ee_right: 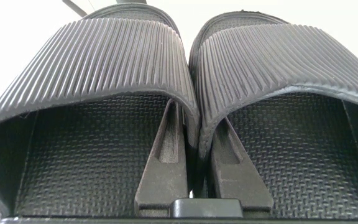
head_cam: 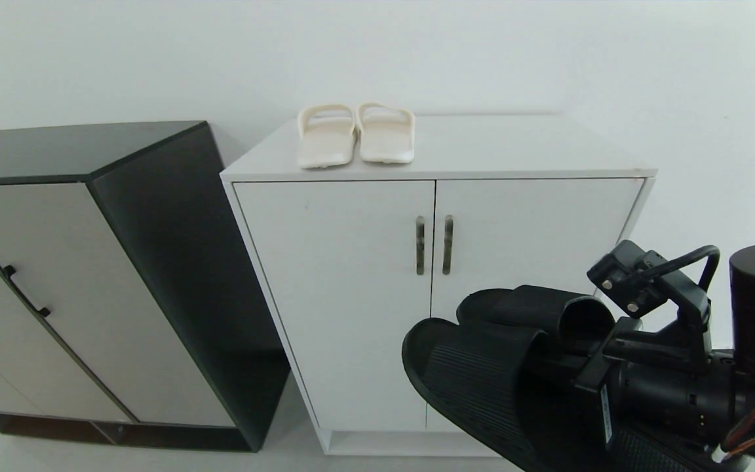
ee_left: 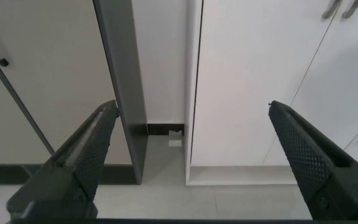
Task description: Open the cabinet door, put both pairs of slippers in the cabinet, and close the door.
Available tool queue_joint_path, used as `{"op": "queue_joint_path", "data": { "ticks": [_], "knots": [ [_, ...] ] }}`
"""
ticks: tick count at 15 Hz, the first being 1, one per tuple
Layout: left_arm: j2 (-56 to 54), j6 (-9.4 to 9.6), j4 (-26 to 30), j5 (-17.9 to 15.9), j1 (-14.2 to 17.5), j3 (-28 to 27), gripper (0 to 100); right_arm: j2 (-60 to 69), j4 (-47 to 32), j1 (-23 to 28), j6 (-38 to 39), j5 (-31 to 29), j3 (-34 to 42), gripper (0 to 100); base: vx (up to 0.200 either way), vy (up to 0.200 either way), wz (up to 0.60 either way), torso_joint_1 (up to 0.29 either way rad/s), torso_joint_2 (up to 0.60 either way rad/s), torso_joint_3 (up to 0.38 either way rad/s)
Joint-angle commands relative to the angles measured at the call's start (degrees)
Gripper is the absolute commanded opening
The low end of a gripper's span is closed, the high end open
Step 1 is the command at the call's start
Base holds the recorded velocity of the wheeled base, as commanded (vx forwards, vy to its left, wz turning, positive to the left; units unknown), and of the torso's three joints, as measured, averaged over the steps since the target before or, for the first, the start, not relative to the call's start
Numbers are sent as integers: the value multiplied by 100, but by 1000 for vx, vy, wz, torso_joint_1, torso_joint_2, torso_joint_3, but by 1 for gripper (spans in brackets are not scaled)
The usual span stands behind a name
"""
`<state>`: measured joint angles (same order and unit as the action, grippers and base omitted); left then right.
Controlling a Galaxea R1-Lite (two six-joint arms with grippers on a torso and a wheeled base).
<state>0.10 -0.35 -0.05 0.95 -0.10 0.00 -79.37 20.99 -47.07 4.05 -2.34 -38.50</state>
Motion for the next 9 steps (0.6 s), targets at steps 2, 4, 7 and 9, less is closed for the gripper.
{"op": "queue_joint_path", "data": {
  "ticks": [2,4,7,9],
  "knots": [
    [8,35,5,-60,1,0,100,-8,-7,5,0,6,9,0,0,0,0,-132,459,342],
    [8,-17,14,-86,1,0,100,-8,-7,5,0,6,9,0,0,0,0,-103,456,351],
    [8,27,14,-104,1,0,100,-8,1,-4,0,6,53,0,0,0,0,-81,448,367],
    [8,9,5,-7,1,0,100,10,54,-4,-9,-3,79,0,0,0,0,-39,444,395]
  ]
}}
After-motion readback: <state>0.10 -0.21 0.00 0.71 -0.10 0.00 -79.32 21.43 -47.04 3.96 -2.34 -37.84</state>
